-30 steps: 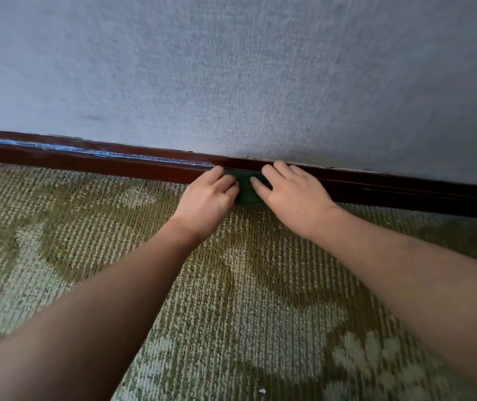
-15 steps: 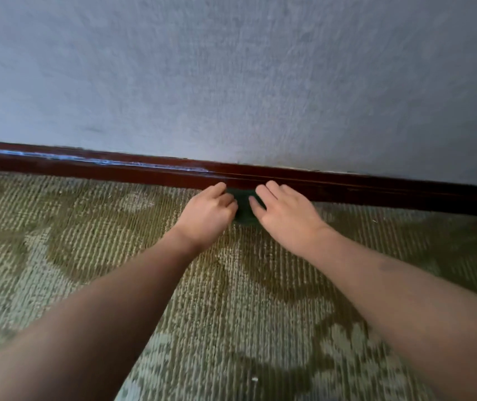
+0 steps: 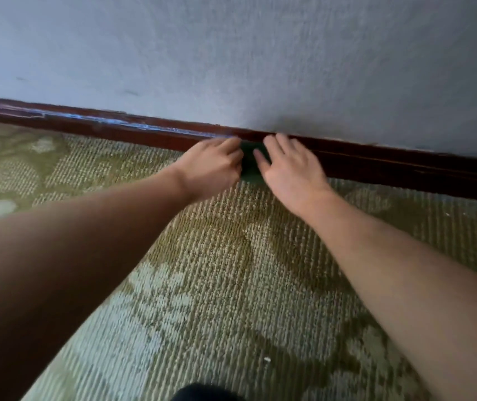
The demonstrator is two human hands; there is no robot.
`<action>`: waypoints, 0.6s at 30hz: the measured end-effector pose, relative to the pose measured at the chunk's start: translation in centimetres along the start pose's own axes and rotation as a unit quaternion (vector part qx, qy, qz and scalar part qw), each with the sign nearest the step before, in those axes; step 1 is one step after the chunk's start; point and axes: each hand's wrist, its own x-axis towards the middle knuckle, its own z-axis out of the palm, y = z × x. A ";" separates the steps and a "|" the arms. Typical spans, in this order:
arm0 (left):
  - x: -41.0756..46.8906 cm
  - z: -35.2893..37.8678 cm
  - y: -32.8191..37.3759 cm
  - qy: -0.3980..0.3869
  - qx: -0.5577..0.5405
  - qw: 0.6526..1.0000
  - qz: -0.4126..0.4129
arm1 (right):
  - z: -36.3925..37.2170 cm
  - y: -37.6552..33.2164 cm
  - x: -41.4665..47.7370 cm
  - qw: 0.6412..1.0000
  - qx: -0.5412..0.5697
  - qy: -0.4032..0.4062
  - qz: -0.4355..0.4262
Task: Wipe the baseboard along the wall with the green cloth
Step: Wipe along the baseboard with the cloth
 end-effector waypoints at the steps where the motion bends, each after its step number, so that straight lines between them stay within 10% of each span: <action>1: 0.2 -0.1 -0.1 0.008 -0.011 1.000 -0.018 | 0.1 0.4 0.0 1.000 -0.005 0.000 0.001; 18: 2.1 6.7 -0.3 0.135 -0.080 0.988 -0.002 | 2.0 1.7 -0.7 0.955 -0.282 -0.012 -0.092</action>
